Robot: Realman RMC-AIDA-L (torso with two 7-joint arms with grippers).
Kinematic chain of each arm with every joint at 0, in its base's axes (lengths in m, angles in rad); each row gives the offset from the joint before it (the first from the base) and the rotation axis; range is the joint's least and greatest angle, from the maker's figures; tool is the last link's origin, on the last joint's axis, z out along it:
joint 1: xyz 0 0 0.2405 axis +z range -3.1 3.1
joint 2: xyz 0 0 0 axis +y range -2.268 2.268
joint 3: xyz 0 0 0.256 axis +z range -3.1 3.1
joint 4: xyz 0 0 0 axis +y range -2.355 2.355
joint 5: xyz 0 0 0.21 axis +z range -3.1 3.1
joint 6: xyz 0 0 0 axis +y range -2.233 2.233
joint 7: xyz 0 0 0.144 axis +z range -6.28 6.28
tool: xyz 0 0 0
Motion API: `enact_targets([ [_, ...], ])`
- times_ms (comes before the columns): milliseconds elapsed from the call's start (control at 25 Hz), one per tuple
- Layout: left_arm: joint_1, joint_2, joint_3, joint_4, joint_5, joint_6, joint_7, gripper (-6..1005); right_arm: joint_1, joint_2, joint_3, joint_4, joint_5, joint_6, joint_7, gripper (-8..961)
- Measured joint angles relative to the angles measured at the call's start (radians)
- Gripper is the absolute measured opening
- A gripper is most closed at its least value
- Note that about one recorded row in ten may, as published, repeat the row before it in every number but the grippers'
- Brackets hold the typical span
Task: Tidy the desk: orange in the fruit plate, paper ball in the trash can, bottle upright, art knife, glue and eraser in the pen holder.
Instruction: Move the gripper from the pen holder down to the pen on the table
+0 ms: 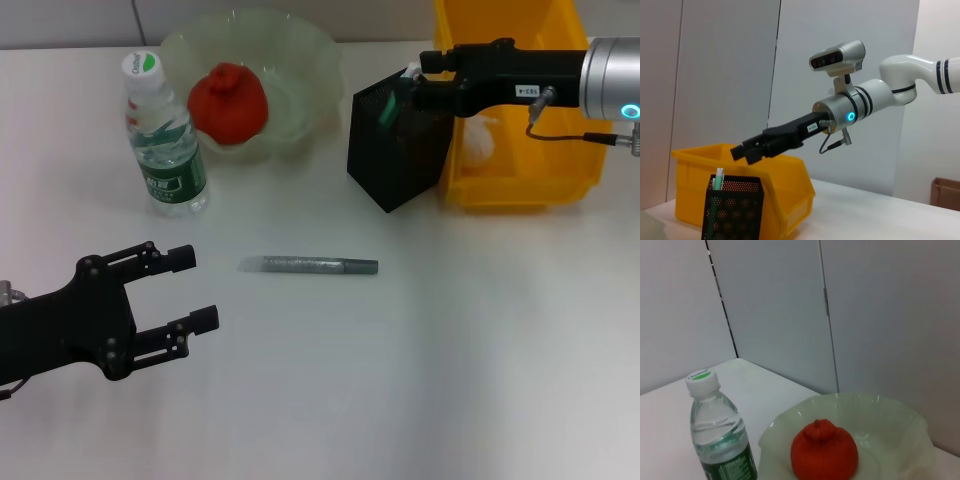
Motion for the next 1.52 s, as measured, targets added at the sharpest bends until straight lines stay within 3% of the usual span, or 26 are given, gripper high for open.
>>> enact_targets([
  [40,0.001,0.000,0.000,0.000,0.000,0.000,0.000,709,0.000,0.000,0.000,-0.002,0.010,-0.009,0.000,571],
  [280,0.009,0.008,0.004,0.000,0.006,0.002,-0.007,709,0.025,-0.002,-0.005,-0.024,0.120,-0.193,-0.008,612],
  [440,0.022,0.028,-0.002,0.000,0.028,-0.002,-0.023,709,0.098,-0.004,-0.132,-0.020,0.112,-0.249,0.034,640],
  [560,0.034,0.037,-0.003,0.000,0.029,-0.007,-0.023,709,0.186,0.000,-0.339,-0.011,0.033,-0.162,0.112,643],
  [640,0.038,0.039,-0.005,0.000,0.030,-0.006,-0.022,709,0.275,0.004,-0.536,0.045,-0.015,-0.052,0.184,640],
  [840,0.040,0.039,-0.005,0.000,0.030,-0.007,-0.022,709,0.331,0.006,-0.636,0.102,-0.018,-0.003,0.198,619],
  [880,0.040,0.040,-0.005,0.000,0.031,-0.007,-0.023,709,0.355,0.008,-0.698,0.126,-0.019,0.029,0.209,613],
  [1080,0.044,0.040,-0.015,0.000,0.031,-0.008,-0.024,709,0.369,0.012,-0.801,0.140,-0.021,0.107,0.232,585],
  [1520,0.047,0.037,-0.016,0.000,0.027,-0.010,-0.037,709,0.367,0.012,-0.839,0.203,-0.021,0.135,0.247,523],
])
